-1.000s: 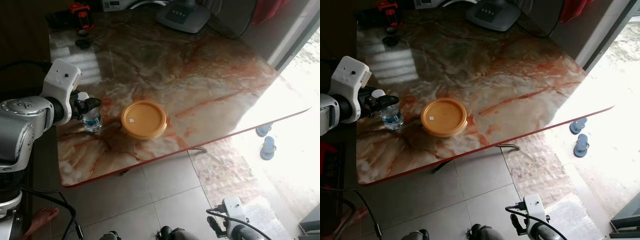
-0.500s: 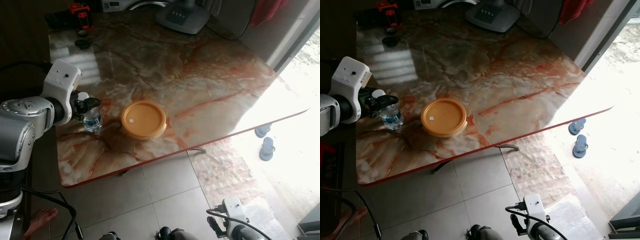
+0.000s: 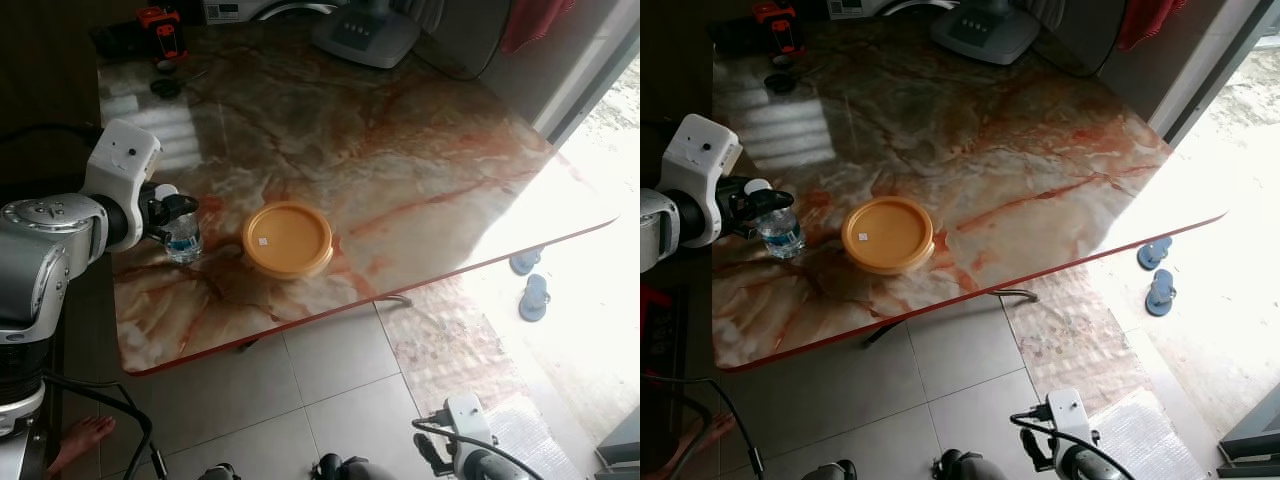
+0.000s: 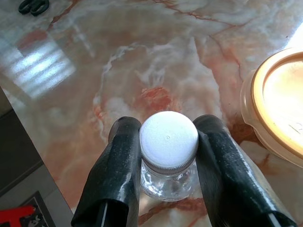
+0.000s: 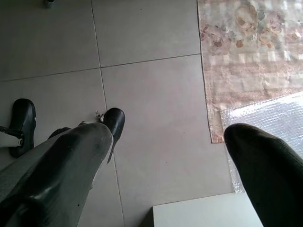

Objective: Restocking fridge

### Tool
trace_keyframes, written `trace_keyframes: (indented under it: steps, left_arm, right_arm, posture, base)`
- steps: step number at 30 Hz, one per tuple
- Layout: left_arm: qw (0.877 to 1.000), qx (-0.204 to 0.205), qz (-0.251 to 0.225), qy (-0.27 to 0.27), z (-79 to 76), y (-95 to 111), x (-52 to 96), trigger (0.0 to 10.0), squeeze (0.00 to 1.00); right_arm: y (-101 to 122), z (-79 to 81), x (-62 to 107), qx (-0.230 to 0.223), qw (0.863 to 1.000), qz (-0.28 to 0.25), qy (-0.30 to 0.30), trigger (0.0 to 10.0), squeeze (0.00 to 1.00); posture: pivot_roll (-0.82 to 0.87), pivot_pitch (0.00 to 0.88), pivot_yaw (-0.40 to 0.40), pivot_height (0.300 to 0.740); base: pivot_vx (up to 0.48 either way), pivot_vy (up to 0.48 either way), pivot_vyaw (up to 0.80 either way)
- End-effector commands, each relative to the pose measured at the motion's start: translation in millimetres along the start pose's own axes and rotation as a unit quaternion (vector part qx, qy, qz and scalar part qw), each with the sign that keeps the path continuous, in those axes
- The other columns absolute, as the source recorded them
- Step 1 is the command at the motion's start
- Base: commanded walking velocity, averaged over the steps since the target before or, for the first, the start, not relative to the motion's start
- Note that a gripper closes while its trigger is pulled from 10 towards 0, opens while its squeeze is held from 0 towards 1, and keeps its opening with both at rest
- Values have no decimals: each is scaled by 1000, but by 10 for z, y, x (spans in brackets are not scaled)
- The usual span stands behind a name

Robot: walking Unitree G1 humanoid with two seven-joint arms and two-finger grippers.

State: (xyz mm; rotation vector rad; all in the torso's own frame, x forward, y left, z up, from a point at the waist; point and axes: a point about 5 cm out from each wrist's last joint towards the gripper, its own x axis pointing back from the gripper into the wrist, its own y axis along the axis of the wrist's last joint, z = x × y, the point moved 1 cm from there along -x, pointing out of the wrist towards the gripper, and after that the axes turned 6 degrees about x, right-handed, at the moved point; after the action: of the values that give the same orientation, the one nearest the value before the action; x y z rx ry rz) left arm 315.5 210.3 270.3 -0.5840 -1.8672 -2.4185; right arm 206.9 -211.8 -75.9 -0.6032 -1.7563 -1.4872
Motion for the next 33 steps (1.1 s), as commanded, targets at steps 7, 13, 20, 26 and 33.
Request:
trace_keyframes:
  steps: [7,13,20,26,33]
  left_arm:
    - [999,-6,-29,45,60,63,25,0,0]
    - [988,3,-114,104,93,279,53,0,0]
    - [969,2,-199,144,-74,257,52,10000,0]
    - [944,-48,-233,227,-27,158,103,10000,0]
    - [913,-60,-268,303,-99,-50,177,10000,0]
  right_arm:
    - [-82,-29,23,-2,1000,16,-1,10000,0]
    - [-82,-28,23,-2,1000,16,-1,10000,0]
    - [-80,-25,22,-3,1000,16,-1,10000,0]
    - [-81,-21,21,-7,1000,14,-4,10000,0]
    - [-92,9,16,-14,1000,12,-7,10000,0]
  posture:
    - [67,188,-142,740]
    - [69,187,-141,740]
    - [62,181,-136,740]
    - [54,173,-129,740]
    - [35,147,-104,740]
  base:
    - [0,0,0]
    - [0,0,0]
    - [0,0,0]
    - [0,0,0]
    - [0,0,0]
